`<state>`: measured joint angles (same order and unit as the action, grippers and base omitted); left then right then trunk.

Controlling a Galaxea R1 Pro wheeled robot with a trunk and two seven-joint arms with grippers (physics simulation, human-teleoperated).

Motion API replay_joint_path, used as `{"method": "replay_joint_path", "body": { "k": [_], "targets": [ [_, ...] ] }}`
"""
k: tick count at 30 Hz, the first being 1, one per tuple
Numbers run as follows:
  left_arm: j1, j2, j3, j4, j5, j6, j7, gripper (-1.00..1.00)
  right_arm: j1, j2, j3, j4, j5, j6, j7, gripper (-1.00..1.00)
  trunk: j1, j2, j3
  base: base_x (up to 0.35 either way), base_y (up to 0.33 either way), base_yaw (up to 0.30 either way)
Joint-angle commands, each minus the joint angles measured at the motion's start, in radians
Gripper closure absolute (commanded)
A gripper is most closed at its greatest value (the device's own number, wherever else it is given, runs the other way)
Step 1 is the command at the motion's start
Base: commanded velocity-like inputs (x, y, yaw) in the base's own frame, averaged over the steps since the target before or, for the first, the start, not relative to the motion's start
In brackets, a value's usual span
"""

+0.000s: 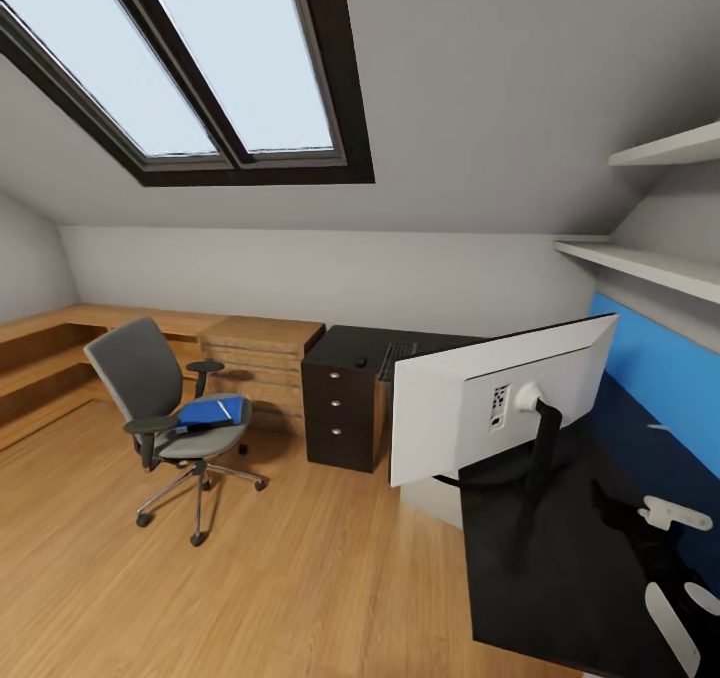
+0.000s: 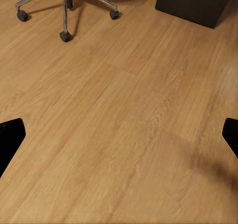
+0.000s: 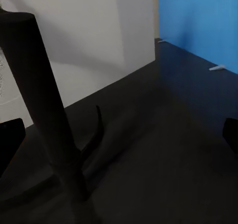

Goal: In the bedroom, organize the workspace by keeping the computer under the desk, ensuring the monitor is on the desk, placing the keyboard on the desk next to the monitor, placing the mouse on the desk next to the keyboard, moving the folder from the swivel chair onto the desk next to the mouse, stacking the notebook on top of the folder with the pen on top of the notebook, and positioning the swivel chair next to the desk.

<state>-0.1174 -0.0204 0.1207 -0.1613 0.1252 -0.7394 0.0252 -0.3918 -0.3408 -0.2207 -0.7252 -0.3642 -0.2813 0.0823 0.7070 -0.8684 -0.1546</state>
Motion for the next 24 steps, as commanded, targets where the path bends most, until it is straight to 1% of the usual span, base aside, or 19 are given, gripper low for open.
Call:
{"method": "replay_joint_path", "body": {
  "k": [1, 4, 7, 10, 16, 24],
  "targets": [
    [-0.001, -0.001, 0.002, 0.000, 0.000, -0.002, 0.001, -1.00, -0.001, 0.000, -0.001, 0.001, -0.010, -0.003, 0.010, -1.00, 0.000, -0.001, -0.001, 0.001, 0.000, 0.000],
    [-0.001, -0.004, 0.001, 0.000, -0.002, -0.002, 0.000, -1.00, -0.001, 0.000, 0.007, 0.000, -0.009, -0.003, 0.019, -1.00, 0.000, -0.001, -0.001, 0.000, 0.000, 0.000],
    [-0.001, -0.006, 0.000, 0.000, -0.003, -0.002, 0.000, -1.00, -0.001, -0.001, 0.037, -0.002, -0.007, -0.004, 0.043, -1.00, 0.000, -0.001, -0.001, 0.000, 0.000, 0.000],
    [-0.001, -0.007, -0.001, 0.000, -0.003, 0.001, 0.002, -1.00, -0.001, -0.001, 0.055, -0.003, -0.006, -0.005, 0.054, -1.00, 0.000, -0.001, -0.001, 0.000, 0.000, 0.000],
    [-0.001, -0.006, -0.001, 0.000, -0.003, 0.005, 0.002, -1.00, -0.001, -0.001, 0.065, -0.001, -0.006, -0.006, 0.059, -1.00, 0.000, -0.001, -0.001, 0.000, 0.000, 0.000],
    [-0.001, -0.007, -0.008, 0.001, -0.007, 0.006, -0.008, -1.00, -0.001, -0.001, 0.067, 0.000, -0.006, -0.007, 0.059, -1.00, 0.000, -0.001, -0.001, 0.000, 0.000, 0.000]
  ]
}}
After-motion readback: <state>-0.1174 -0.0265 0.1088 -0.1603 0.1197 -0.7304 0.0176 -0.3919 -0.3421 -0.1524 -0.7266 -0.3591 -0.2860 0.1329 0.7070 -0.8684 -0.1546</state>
